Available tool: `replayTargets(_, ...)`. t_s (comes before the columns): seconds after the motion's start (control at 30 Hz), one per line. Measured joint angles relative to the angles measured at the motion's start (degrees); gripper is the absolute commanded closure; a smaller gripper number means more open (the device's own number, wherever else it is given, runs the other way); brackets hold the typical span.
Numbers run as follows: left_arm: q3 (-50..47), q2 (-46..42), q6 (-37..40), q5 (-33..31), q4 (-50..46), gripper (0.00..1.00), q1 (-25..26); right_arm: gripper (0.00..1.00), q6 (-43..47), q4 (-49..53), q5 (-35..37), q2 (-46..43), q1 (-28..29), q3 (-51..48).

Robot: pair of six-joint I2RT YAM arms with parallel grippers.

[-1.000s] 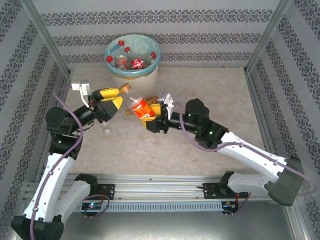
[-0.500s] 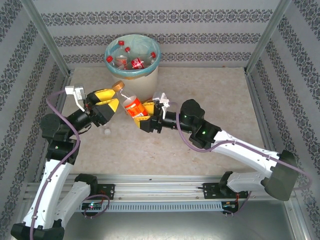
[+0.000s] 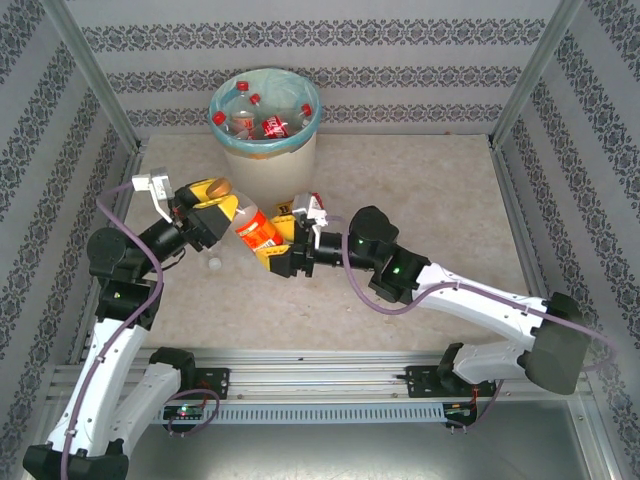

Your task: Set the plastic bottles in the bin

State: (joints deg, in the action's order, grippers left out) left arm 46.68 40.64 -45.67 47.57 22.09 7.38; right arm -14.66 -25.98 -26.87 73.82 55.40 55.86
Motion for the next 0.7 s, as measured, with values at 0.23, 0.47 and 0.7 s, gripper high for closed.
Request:
replayTargets(0.23, 0.0, 0.0, 0.3, -0.1, 0.0, 0.54, 0.0, 0.54, 0.2, 0.0, -1.1, 0.9, 0.0, 0.0)
replayTargets(0.47, 0.0, -0.3, 0.2, -0.9, -0.2, 0.61, 0.0, 0.33, 1.5, 0.0, -0.5, 0.9, 0.3, 0.0)
replayTargets(0.7, 6.1, 1.6, 5.7, -9.6, -6.4, 0.94, 0.0, 0.20, 2.2, 7.3, 13.8, -4.2, 0.6, -0.1)
